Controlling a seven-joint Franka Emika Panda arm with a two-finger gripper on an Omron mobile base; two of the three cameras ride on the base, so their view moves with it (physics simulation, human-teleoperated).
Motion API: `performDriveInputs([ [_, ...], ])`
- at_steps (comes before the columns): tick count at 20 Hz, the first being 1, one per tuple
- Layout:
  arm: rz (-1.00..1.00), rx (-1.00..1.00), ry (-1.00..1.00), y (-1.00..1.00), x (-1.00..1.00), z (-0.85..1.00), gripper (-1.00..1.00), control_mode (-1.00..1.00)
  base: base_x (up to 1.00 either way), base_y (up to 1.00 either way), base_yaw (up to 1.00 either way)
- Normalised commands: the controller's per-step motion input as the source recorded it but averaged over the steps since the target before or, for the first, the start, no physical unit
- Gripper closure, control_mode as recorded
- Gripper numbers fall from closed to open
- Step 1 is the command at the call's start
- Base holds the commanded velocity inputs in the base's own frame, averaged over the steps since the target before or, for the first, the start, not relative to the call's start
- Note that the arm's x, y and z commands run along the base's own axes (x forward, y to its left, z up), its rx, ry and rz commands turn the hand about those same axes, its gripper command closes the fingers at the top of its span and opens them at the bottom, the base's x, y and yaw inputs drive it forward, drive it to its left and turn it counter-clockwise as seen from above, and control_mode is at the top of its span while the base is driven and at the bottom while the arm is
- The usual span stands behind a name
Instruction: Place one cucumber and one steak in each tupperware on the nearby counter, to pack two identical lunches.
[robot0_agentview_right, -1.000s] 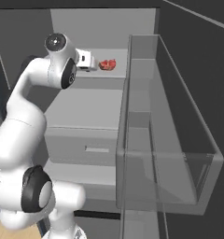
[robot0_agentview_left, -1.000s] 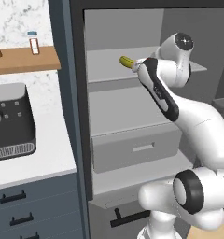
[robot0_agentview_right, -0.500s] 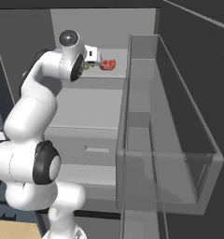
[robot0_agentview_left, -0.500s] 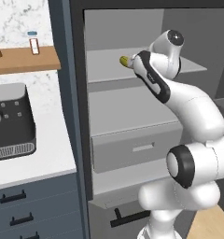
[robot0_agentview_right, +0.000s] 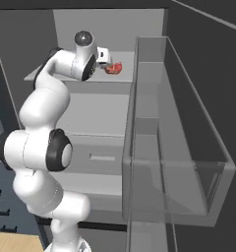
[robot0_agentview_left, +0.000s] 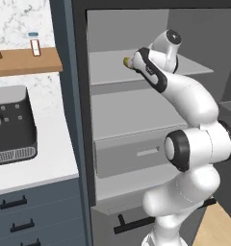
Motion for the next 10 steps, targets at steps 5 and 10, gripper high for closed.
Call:
performDriveInputs([
  [5,0.01,-0.03,0.02,0.24,0.03,-0.24,-1.00,-1.00,0.00,0.00,0.00],
  [10,0.00,-0.03,0.05,0.32,-0.01,-0.34,-1.00,-1.00,0.00,0.00,0.00],
])
